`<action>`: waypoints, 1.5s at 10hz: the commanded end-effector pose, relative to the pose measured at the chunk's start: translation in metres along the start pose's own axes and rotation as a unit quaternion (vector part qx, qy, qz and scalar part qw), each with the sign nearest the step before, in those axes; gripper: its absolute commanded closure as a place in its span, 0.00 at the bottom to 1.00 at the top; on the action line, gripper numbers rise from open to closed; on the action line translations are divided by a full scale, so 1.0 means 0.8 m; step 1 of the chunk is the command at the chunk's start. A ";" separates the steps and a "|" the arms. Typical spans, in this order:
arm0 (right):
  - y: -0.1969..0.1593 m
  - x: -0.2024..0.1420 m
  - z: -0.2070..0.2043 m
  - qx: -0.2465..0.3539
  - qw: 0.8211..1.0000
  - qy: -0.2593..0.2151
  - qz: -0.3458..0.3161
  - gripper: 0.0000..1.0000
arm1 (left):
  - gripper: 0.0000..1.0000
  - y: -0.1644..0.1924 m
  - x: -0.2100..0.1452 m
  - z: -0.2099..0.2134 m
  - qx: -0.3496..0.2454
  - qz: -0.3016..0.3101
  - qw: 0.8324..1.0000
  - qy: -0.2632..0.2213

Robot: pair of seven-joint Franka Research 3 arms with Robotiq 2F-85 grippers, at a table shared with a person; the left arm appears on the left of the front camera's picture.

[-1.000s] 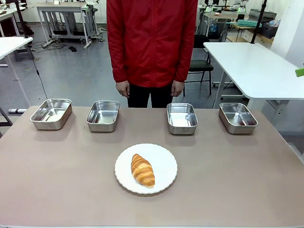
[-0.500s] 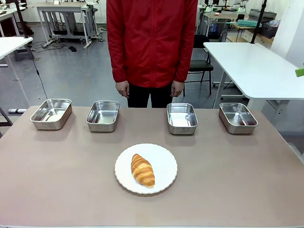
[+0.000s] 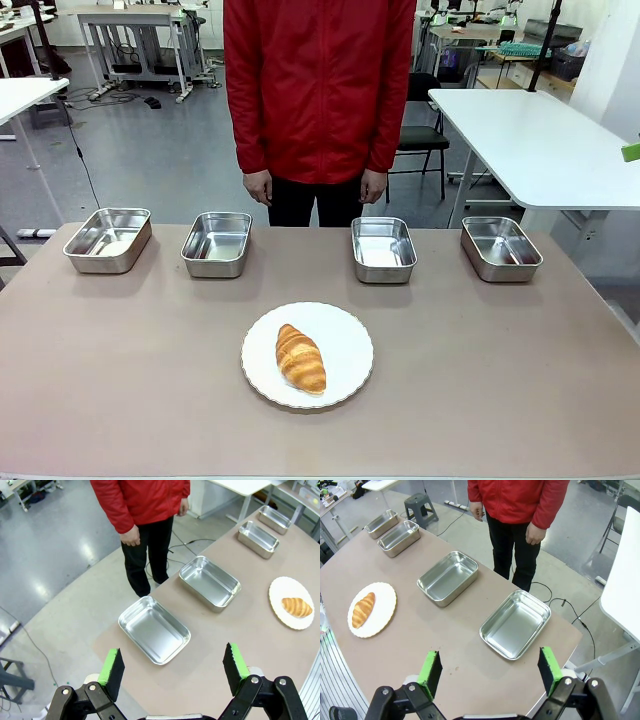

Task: Place the bread in the container.
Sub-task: Place the Butter Roll into the Airtight Container indicated by the human.

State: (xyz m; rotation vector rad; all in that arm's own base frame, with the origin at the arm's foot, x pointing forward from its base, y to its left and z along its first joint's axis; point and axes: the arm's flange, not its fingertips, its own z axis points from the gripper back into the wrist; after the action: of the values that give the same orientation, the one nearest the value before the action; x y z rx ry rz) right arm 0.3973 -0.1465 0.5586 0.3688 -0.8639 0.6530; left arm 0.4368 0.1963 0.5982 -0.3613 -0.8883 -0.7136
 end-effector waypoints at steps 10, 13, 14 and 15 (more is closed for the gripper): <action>0.001 0.001 0.001 0.002 1.000 -0.008 0.004 0.00 | 0.00 -0.001 0.000 0.000 -0.004 -0.008 1.000 -0.001; 0.001 0.001 0.001 0.002 1.000 -0.008 0.004 0.00 | 0.00 -0.001 0.000 0.000 -0.004 -0.008 1.000 -0.001; 0.001 0.001 0.001 0.002 1.000 -0.008 0.004 0.00 | 0.00 -0.001 0.000 0.000 -0.004 -0.008 1.000 -0.001; 0.001 0.001 0.001 0.002 1.000 -0.008 0.004 0.00 | 0.00 -0.001 0.000 0.000 -0.004 -0.008 1.000 -0.001</action>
State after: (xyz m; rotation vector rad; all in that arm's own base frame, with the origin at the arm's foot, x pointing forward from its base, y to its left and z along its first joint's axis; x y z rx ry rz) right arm 0.3972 -0.1465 0.5586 0.3688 -0.8638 0.6530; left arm 0.4368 0.1963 0.5982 -0.3613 -0.8883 -0.7137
